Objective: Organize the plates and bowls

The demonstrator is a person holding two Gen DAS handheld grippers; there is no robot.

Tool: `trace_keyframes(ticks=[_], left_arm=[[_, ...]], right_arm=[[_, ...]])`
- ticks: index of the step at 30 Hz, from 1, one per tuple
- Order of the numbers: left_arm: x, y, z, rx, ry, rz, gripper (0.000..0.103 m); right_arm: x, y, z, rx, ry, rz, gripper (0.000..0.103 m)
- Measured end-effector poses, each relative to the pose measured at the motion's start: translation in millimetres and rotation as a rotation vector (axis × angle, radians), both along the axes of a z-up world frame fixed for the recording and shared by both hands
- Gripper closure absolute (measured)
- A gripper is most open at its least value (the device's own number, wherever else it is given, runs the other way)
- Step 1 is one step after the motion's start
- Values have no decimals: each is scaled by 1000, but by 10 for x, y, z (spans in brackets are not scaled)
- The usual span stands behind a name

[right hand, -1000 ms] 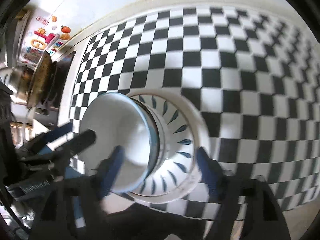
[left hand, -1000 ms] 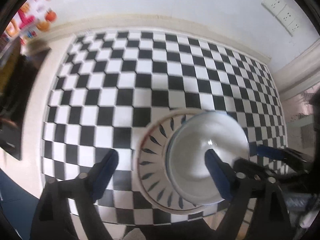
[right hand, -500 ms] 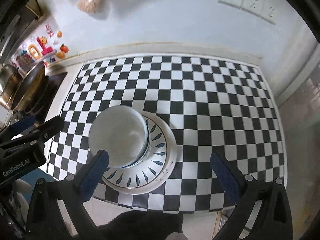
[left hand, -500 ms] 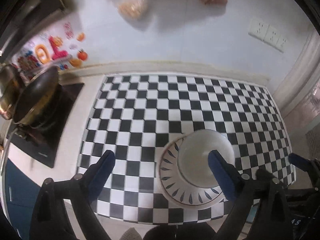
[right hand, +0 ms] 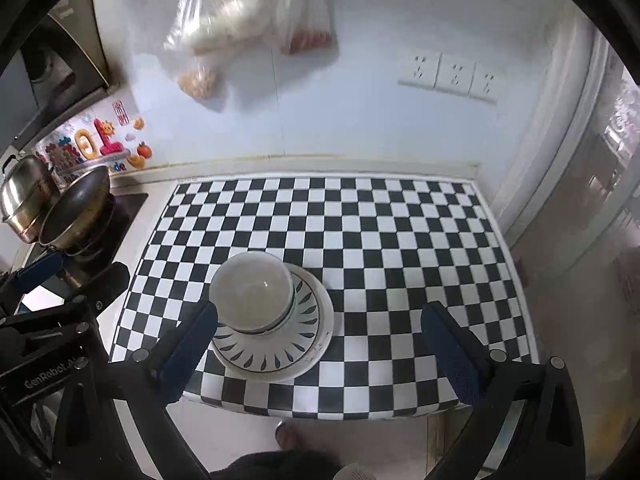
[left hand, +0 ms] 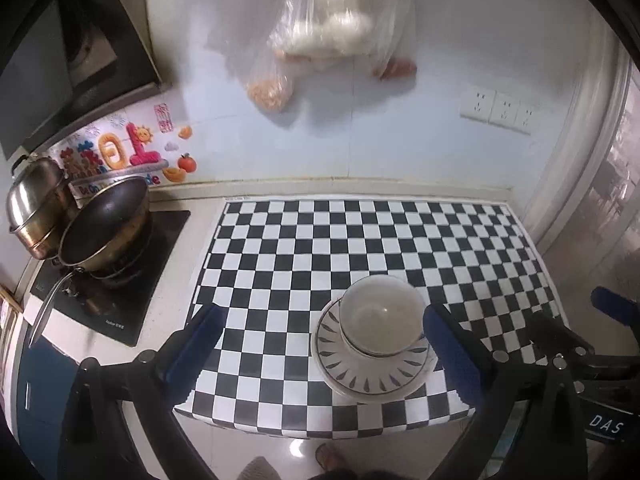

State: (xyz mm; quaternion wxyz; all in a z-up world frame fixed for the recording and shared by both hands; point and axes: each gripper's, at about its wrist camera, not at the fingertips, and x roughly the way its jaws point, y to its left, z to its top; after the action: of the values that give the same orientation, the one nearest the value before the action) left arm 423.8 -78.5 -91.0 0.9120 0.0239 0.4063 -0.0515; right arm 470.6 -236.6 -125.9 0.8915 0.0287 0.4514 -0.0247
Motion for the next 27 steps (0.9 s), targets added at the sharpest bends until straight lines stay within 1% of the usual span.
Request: trace_keyframes(ticks=[3, 6, 12, 19, 23, 27], left_arm=[[-172, -4, 108, -15, -24, 17, 1], [-362, -22, 195, -20, -32, 28, 1], [-878, -100, 348, 13, -68, 45, 1], [-1487, -132, 560, 19, -100, 76, 1], [-1837, -111, 708, 26, -120, 82, 1], [-2155, -70, 870, 34, -159, 80, 1]], right_arm=[[-182, -59, 153, 8, -32, 2, 0], [-392, -112, 284, -1, -61, 6, 0], [-799, -207, 460, 12, -86, 12, 0], [-1402, -245, 673, 21, -107, 41, 0], [-1799, -251, 850, 28, -137, 48, 0], [-2164, -232, 1028, 31, -173, 47, 0]])
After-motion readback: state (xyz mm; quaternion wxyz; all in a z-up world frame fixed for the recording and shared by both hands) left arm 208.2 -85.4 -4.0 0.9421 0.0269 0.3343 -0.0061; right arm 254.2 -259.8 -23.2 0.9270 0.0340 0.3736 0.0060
